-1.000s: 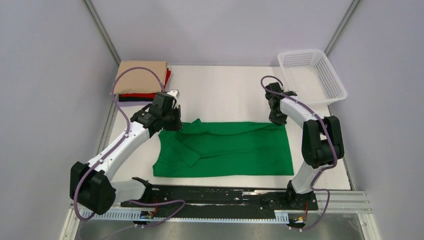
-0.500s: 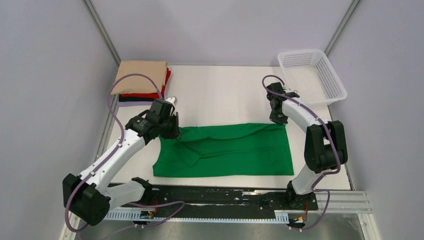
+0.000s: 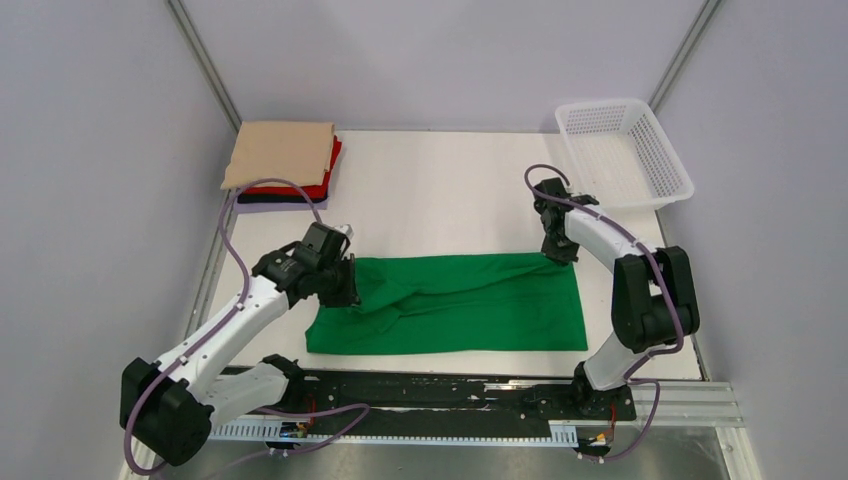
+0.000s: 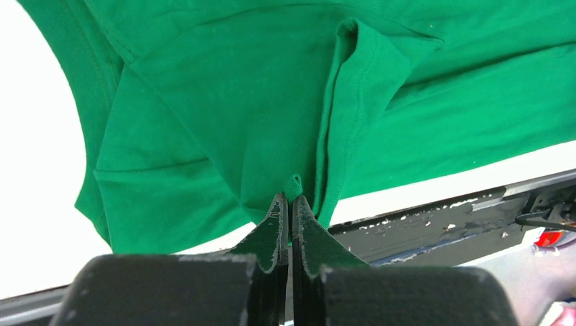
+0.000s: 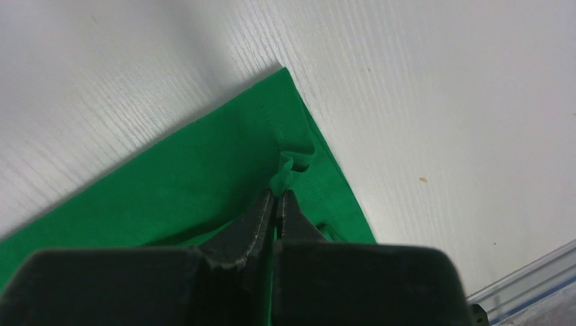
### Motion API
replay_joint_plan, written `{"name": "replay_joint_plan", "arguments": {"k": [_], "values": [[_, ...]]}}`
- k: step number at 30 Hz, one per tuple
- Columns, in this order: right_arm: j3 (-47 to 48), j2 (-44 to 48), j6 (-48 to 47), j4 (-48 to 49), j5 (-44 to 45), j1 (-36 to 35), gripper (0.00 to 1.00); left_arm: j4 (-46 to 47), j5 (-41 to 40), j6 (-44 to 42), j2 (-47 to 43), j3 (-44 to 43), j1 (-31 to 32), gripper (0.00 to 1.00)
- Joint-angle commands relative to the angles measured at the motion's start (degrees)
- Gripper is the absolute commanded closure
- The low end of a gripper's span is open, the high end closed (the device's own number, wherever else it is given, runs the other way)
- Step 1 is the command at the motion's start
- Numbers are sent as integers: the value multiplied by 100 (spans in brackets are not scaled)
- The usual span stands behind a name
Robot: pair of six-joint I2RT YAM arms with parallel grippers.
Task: Fold and stack the t-shirts
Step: Fold the other side of the tshirt into a rectangle
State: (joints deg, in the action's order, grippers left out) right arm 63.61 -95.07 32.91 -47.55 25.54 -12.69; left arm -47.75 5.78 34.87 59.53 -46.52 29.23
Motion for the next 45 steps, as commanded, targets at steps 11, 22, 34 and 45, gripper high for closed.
{"name": "replay_joint_plan", "arguments": {"k": [11,22,34,45], "values": [[-95,532,-57,-188,58,-12,98,-310,-529,19,-250,-338,21,100],[-565,274,342,-289,65,-10,86,-153,312,176,183,296,21,93],[-685,1933,715,-430,264,237,0,-916,-124,240,45,-557,73,0],[-939,2590,-181,489,-1233,297,0,1944,903,293,1744,-370,74,0]]}}
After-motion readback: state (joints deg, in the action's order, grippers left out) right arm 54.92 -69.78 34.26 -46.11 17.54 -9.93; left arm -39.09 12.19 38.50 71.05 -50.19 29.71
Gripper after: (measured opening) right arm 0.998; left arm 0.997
